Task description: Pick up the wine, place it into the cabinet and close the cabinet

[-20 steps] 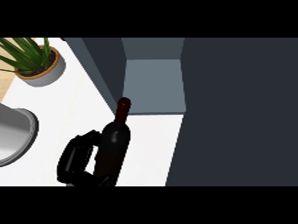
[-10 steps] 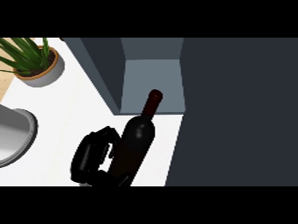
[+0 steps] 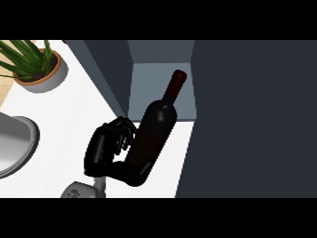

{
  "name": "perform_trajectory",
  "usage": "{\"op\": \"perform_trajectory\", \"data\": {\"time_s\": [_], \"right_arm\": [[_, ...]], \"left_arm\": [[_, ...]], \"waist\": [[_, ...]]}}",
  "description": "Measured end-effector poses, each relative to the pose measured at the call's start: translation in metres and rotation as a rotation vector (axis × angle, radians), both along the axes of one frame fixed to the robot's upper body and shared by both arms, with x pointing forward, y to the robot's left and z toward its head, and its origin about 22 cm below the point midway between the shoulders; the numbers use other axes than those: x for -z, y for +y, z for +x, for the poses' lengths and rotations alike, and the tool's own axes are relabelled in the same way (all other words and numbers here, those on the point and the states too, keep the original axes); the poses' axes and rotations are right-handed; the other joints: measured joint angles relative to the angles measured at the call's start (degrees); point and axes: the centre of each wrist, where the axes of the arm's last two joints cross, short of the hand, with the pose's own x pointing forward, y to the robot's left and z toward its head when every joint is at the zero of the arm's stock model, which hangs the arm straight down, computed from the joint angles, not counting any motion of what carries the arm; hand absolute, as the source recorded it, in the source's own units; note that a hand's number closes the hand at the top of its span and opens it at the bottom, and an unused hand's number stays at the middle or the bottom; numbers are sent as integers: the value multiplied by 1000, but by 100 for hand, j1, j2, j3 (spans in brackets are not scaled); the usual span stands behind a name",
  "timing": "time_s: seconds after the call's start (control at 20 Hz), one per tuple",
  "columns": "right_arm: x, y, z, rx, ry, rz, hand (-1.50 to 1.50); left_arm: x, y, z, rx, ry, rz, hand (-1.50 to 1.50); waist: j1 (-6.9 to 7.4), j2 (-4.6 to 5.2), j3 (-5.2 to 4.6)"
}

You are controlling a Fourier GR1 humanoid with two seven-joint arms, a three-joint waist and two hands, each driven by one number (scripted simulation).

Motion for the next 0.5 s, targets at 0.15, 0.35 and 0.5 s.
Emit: {"op": "perform_trajectory", "data": {"time_s": [0.15,0.35,0.5], "right_arm": [[1,-2,0,6,-12,-7,-150],[4,-4,-1,7,-19,-11,-150],[5,-5,-1,1,-21,-12,-150]], "left_arm": [[3,-2,12,-18,-9,29,150],[-1,-4,30,-24,-13,60,150],[-7,-13,46,-20,-12,78,150]], "waist": [[-6,8,1],[-17,9,1],[-28,15,0]]}}
